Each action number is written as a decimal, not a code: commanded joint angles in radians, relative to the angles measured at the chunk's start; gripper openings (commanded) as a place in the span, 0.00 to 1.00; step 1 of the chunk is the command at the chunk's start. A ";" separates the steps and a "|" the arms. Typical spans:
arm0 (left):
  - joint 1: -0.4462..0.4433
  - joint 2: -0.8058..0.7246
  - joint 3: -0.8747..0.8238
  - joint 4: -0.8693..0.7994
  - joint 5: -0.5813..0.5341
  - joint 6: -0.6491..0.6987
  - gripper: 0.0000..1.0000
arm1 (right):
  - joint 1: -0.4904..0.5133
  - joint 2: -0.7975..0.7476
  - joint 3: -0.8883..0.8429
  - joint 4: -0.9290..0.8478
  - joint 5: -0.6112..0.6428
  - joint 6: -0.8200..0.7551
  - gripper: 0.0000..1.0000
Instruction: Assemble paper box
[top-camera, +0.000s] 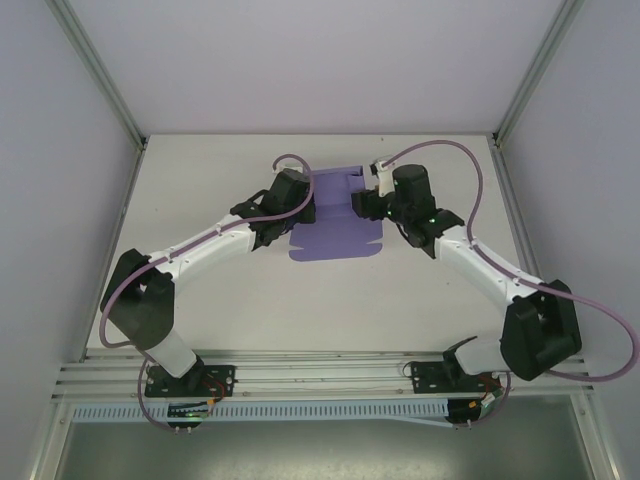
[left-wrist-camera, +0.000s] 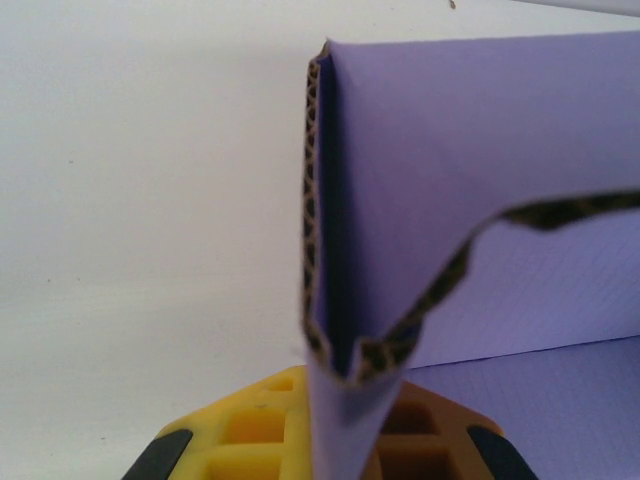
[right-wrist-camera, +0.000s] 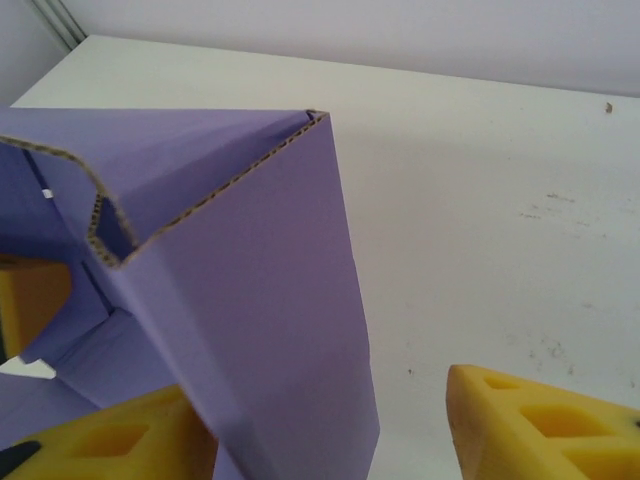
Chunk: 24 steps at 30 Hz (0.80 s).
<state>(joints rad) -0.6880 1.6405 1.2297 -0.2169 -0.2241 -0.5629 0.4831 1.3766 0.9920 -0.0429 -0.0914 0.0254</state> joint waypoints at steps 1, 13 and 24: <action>-0.001 -0.015 0.009 -0.010 0.020 -0.007 0.00 | -0.009 0.032 0.039 0.042 0.005 -0.010 0.60; -0.017 -0.001 0.035 -0.040 -0.002 -0.006 0.00 | -0.011 0.059 0.047 0.043 0.118 0.007 0.16; -0.026 0.023 0.098 -0.119 -0.093 -0.042 0.00 | 0.074 0.152 0.143 -0.177 0.695 -0.013 0.00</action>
<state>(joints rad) -0.7158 1.6562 1.2869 -0.2726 -0.2451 -0.5747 0.5659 1.4857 1.0904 -0.1005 0.2821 0.0074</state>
